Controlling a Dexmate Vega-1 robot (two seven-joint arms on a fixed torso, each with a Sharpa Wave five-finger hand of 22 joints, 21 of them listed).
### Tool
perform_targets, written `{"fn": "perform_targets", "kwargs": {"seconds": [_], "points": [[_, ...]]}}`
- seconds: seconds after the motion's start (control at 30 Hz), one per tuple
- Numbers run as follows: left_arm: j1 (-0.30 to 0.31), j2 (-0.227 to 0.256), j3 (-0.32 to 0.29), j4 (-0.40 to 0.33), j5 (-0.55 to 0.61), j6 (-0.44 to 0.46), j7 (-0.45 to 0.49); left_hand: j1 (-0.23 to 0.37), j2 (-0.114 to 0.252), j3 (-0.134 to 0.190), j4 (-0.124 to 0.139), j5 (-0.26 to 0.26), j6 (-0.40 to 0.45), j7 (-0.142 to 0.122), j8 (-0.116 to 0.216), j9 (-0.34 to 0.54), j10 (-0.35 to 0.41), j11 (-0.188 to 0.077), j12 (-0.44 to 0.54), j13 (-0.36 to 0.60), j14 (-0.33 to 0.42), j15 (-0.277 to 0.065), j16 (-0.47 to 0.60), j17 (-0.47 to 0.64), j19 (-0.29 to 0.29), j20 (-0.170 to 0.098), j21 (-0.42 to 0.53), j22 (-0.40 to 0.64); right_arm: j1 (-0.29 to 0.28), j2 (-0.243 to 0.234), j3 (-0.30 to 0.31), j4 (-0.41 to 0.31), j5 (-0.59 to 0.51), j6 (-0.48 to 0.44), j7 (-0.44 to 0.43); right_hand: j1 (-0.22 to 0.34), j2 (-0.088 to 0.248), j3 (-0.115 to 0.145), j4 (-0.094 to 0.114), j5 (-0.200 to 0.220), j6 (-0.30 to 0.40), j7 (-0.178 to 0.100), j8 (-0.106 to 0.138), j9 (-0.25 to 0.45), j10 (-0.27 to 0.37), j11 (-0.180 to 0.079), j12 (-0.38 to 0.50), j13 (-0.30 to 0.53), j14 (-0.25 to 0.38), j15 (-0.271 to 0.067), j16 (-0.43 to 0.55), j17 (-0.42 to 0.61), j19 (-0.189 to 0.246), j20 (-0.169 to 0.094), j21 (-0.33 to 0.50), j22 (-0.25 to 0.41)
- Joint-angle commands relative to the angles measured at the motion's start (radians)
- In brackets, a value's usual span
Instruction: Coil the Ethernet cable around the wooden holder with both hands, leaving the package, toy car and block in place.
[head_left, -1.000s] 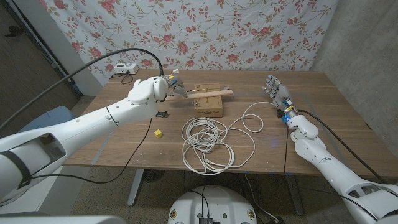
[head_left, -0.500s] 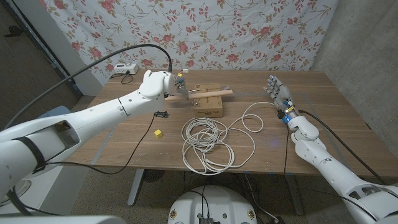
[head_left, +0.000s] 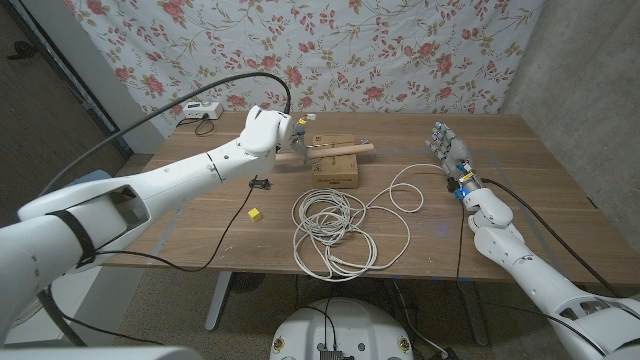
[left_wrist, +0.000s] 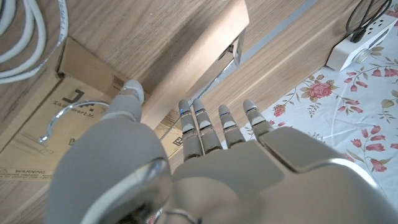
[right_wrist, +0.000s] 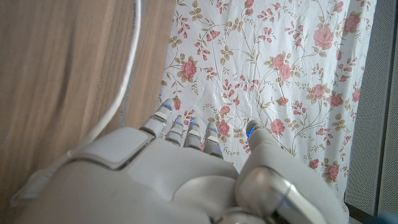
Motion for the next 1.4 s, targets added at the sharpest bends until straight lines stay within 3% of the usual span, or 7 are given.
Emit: {"fn": "perform_targets", "kwargs": {"seconds": [0.03, 0.23, 0.33, 0.43, 0.8, 1.13, 1.4], "points": [[0.021, -0.042, -0.027, 0.035, 0.060, -0.067, -0.022, 0.016, 0.001, -0.007, 0.001, 0.008, 0.011, 0.000, 0.001, 0.002, 0.022, -0.001, 0.008, 0.003, 0.019, 0.000, 0.009, 0.000, 0.012, 0.001, -0.002, 0.001, 0.018, 0.009, 0.000, 0.036, -0.001, 0.015, 0.010, -0.004, -0.005, 0.004, -0.001, 0.003, 0.013, 0.001, 0.007, 0.003, 0.008, -0.003, 0.006, 0.005, 0.011, 0.005, 0.006, 0.002, 0.008, 0.002, 0.005, 0.002], [0.038, -0.052, -0.045, 0.033, 0.078, -0.078, -0.018, 0.031, 0.005, -0.024, 0.004, 0.012, 0.119, 0.005, 0.044, 0.015, 0.023, -0.001, -0.007, 0.013, 0.019, 0.000, 0.006, -0.001, 0.010, 0.001, -0.009, 0.000, 0.031, 0.012, -0.002, 0.058, -0.003, 0.023, 0.019, -0.005, -0.005, 0.004, -0.002, 0.003, 0.012, 0.001, 0.007, 0.003, 0.010, -0.002, 0.007, 0.005, 0.013, 0.007, 0.006, 0.002, 0.009, 0.002, 0.005, 0.002], [0.056, -0.052, -0.057, 0.019, 0.092, -0.074, 0.007, 0.035, 0.013, -0.037, 0.010, 0.013, 0.006, -0.017, -0.001, 0.016, 0.011, 0.004, -0.020, 0.020, 0.018, 0.013, 0.002, 0.000, 0.009, 0.001, -0.013, 0.001, 0.037, 0.014, -0.003, 0.070, -0.004, 0.026, 0.024, -0.006, -0.005, 0.005, -0.002, 0.003, 0.012, 0.001, 0.006, 0.003, 0.013, 0.000, 0.008, 0.005, 0.017, 0.008, 0.008, 0.002, 0.013, 0.002, 0.006, 0.002], [0.086, -0.043, -0.078, -0.011, 0.111, -0.069, 0.064, 0.022, 0.017, -0.049, 0.019, 0.013, -0.033, -0.006, -0.020, 0.017, 0.008, 0.018, -0.023, 0.026, 0.018, 0.023, -0.002, 0.000, 0.004, 0.008, -0.018, 0.001, 0.043, 0.016, -0.002, 0.081, -0.002, 0.029, 0.030, -0.007, -0.005, 0.004, -0.002, 0.003, 0.013, -0.001, 0.006, 0.003, 0.016, 0.001, 0.009, 0.005, 0.021, 0.007, 0.009, 0.002, 0.014, 0.003, 0.007, 0.002], [0.073, -0.094, -0.024, 0.012, 0.307, -0.046, -0.091, 0.001, 0.000, -0.107, 0.029, 0.030, 0.217, 0.038, 0.104, 0.041, 0.234, -0.007, 0.110, 0.091, 0.088, 0.025, -0.013, -0.001, -0.009, 0.019, -0.039, 0.003, 0.047, 0.024, 0.006, 0.110, -0.009, 0.085, 0.035, -0.013, -0.006, 0.004, -0.001, 0.004, 0.012, -0.005, 0.005, 0.003, 0.023, 0.000, 0.010, 0.005, 0.037, 0.007, 0.014, 0.002, 0.026, 0.003, 0.011, 0.002], [0.073, -0.151, -0.012, 0.074, 0.449, -0.062, -0.184, -0.021, -0.001, -0.121, 0.038, 0.033, 0.168, 0.033, 0.078, 0.029, 0.209, 0.008, 0.075, 0.079, 0.106, 0.014, -0.009, -0.004, -0.007, 0.013, -0.044, 0.002, 0.029, 0.021, 0.022, 0.095, 0.000, 0.124, 0.036, -0.017, -0.007, 0.004, 0.000, 0.005, 0.014, -0.008, 0.006, 0.003, 0.035, 0.002, 0.013, 0.005, 0.058, 0.007, 0.019, 0.002, 0.043, 0.001, 0.016, 0.002], [0.086, -0.190, -0.014, 0.121, 0.532, -0.079, -0.237, -0.023, 0.003, -0.126, 0.038, 0.035, 0.183, 0.040, 0.071, 0.017, 0.288, 0.003, 0.080, 0.061, 0.149, -0.003, 0.001, -0.008, 0.020, 0.000, -0.038, 0.002, 0.023, 0.019, 0.029, 0.088, 0.002, 0.148, 0.040, -0.020, -0.006, 0.005, 0.000, 0.007, 0.020, -0.011, 0.008, 0.004, 0.044, -0.003, 0.015, 0.006, 0.074, 0.007, 0.022, 0.002, 0.053, 0.000, 0.018, 0.002]]}}
